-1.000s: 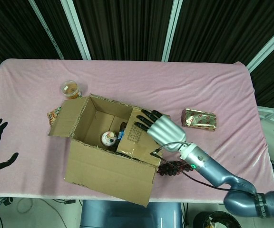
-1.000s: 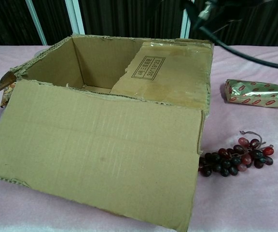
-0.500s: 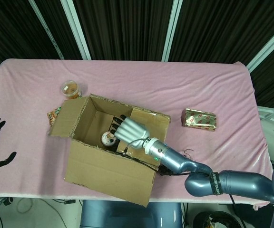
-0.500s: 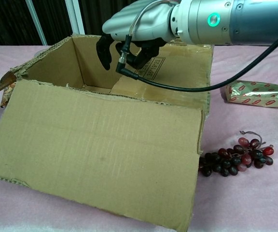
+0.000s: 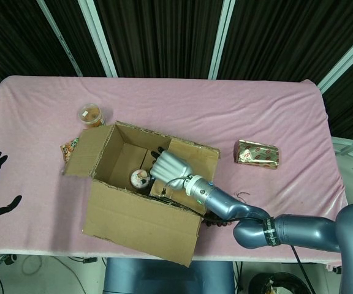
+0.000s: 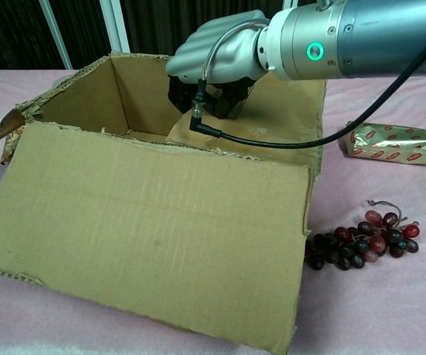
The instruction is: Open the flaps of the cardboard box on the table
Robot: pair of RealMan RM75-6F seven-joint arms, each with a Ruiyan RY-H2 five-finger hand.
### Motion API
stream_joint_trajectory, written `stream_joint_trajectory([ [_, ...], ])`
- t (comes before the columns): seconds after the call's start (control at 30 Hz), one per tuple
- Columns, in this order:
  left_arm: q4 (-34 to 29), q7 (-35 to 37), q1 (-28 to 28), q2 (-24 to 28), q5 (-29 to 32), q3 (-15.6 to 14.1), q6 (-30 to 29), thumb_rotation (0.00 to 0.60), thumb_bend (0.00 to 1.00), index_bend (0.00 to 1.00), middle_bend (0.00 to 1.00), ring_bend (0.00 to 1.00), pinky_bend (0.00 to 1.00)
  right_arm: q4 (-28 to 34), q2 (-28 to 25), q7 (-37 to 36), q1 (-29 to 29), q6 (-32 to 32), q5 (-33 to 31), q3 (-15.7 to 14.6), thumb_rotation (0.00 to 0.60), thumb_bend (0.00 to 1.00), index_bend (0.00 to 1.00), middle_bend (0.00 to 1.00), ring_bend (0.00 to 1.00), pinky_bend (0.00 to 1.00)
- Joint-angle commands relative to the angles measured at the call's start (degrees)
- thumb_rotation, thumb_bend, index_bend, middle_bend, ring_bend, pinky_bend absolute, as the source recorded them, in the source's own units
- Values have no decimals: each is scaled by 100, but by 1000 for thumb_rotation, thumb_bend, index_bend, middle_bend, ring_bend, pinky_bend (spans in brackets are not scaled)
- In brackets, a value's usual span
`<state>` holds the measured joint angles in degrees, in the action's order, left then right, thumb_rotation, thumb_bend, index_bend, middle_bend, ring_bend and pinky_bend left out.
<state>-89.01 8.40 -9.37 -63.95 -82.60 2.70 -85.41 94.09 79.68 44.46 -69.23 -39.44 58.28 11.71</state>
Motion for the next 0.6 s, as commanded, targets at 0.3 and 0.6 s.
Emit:
stream_joint_trajectory([
  [0.3,-25,46,25,15,-37,45,59,600,211,0,0,0,33,624,-509,383,-281,-306,-261,-83,600,1000,548,482,215,270],
  [0.6,-31,82,42,20,-75,69,75,600,211,0,0,0,33,1155,-1014,725,-425,-527,-582,-180,600,1000,548,476,215,269],
])
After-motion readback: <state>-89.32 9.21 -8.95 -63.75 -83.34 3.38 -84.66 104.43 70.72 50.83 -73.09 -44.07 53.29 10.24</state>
